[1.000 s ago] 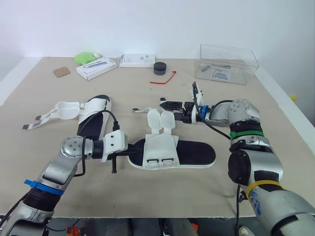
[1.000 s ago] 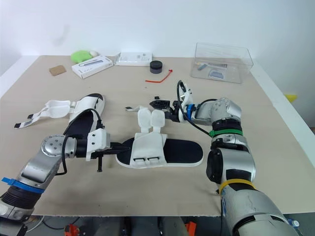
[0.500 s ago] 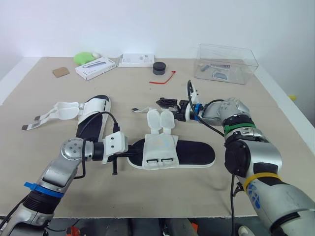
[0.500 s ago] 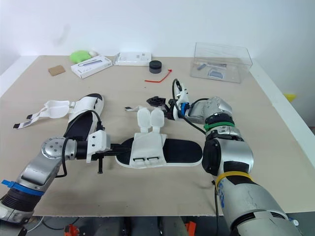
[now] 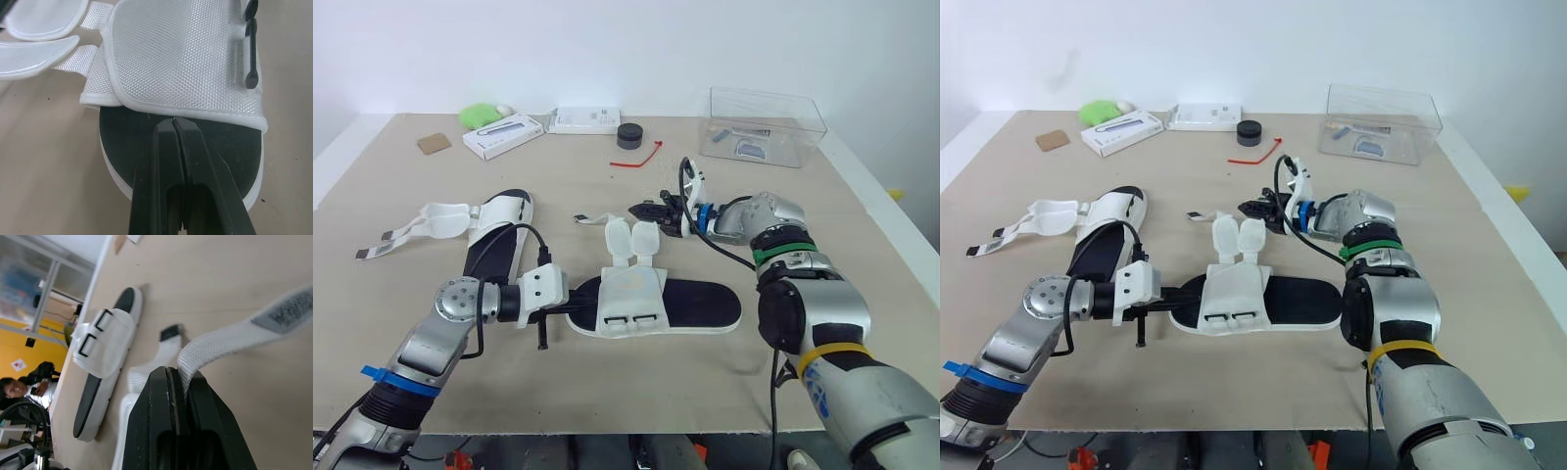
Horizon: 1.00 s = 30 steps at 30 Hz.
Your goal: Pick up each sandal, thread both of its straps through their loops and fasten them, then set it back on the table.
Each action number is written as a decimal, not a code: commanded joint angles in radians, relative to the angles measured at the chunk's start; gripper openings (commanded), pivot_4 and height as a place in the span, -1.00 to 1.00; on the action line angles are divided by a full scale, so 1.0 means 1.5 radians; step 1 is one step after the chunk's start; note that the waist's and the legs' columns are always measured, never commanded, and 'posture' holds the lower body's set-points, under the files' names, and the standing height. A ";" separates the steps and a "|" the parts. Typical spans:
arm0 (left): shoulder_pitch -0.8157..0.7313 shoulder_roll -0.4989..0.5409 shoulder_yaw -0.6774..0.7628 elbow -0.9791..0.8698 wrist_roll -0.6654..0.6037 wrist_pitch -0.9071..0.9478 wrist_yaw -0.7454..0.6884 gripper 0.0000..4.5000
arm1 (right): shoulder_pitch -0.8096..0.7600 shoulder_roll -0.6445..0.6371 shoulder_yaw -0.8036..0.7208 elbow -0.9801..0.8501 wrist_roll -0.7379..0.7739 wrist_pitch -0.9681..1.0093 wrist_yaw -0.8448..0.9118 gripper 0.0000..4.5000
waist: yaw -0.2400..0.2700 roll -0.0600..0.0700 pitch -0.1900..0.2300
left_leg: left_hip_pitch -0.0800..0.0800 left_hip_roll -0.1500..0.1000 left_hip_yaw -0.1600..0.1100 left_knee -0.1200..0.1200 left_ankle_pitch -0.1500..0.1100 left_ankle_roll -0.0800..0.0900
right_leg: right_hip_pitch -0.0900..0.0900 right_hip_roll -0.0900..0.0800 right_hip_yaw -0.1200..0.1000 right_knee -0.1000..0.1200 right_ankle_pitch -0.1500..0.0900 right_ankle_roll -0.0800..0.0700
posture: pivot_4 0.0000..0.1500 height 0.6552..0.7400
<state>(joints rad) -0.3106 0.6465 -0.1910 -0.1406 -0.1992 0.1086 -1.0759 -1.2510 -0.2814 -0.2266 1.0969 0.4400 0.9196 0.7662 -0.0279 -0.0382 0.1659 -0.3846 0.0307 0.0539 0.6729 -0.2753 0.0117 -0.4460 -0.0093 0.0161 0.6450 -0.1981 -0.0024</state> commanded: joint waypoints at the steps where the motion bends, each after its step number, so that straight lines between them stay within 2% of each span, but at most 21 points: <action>1: 0.005 0.001 0.003 -0.024 -0.004 -0.002 0.001 -1.00 | 0.027 0.001 0.042 -0.113 -0.023 -0.095 0.072 -0.99 | 0.000 0.000 0.000 | 0.000 0.000 0.000 0.000 0.000 0.000 | 0.000 0.000 0.000 0.000 0.000 0.000 | 1.00 1.00; 3: 0.005 0.000 0.003 -0.024 -0.004 -0.002 0.002 -1.00 | 0.059 0.002 0.075 -0.179 -0.040 -0.153 0.105 -0.99 | 0.000 0.000 0.000 | 0.000 0.000 0.000 0.000 0.000 0.000 | 0.000 0.000 0.000 0.000 0.000 0.000 | 1.00 1.00; 7: 0.006 -0.005 0.002 -0.026 -0.006 0.003 0.004 -1.00 | 0.240 -0.024 0.195 -0.479 -0.112 -0.440 0.216 -0.99 | 0.002 0.000 0.000 | -0.001 0.000 -0.001 0.000 0.000 0.000 | 0.000 0.000 -0.001 0.000 0.000 0.000 | 1.00 1.00; 11: 0.005 -0.005 0.001 -0.023 -0.004 0.003 0.003 -1.00 | 0.344 -0.048 0.241 -0.577 -0.164 -0.717 0.271 -0.99 | 0.003 0.000 0.000 | -0.001 0.000 -0.001 0.000 -0.001 -0.001 | -0.001 -0.001 -0.001 0.000 -0.001 0.001 | 1.00 1.00; 15: -0.001 -0.007 -0.001 -0.012 -0.003 0.002 0.000 -1.00 | 0.388 -0.097 0.304 -0.541 -0.252 -1.077 0.315 -0.99 | 0.003 0.000 0.000 | 0.000 -0.001 0.000 0.001 -0.001 -0.001 | 0.000 -0.001 -0.001 0.000 -0.001 0.001 | 1.00 1.00; 18: -0.008 -0.010 -0.005 -0.007 -0.003 0.003 -0.002 -1.00 | 0.357 -0.144 0.357 -0.433 -0.356 -1.375 0.295 -0.99 | 0.003 0.000 0.000 | 0.003 -0.001 0.000 0.001 -0.001 -0.001 | 0.002 -0.001 0.000 0.000 -0.001 0.001 | 1.00 1.00; 20: -0.012 -0.013 -0.008 -0.004 -0.002 0.002 -0.004 -1.00 | 0.326 -0.158 0.365 -0.362 -0.425 -1.510 0.253 -0.99 | 0.003 0.000 0.000 | 0.006 -0.001 0.003 0.001 -0.001 -0.001 | 0.004 -0.001 0.000 0.000 -0.001 0.002 | 1.00 1.00; 25: -0.017 -0.016 -0.011 0.000 -0.001 0.001 -0.006 -1.00 | 0.269 -0.155 0.322 -0.267 -0.587 -1.677 0.152 -0.99 | 0.002 -0.001 0.000 | 0.009 0.000 0.006 0.000 0.000 -0.001 | 0.004 0.000 0.003 0.001 0.000 0.001 | 1.00 1.00; 30: -0.015 -0.016 -0.012 -0.002 -0.002 0.003 -0.008 -1.00 | 0.250 -0.152 0.280 -0.258 -0.706 -1.689 0.036 -0.99 | 0.003 -0.001 0.000 | 0.009 -0.001 0.007 0.000 0.000 -0.001 | 0.004 -0.001 0.005 0.001 0.000 0.001 | 1.00 1.00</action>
<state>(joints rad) -0.3234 0.6185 -0.2103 -0.1289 -0.1974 0.1155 -1.0802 -0.8596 -0.5021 0.2224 0.7075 -0.5618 -1.5980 0.8654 -0.0234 -0.0394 0.1662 -0.3717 0.0296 0.0647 0.6734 -0.2754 0.0095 -0.4399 -0.0111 0.0247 0.6471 -0.1988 -0.0009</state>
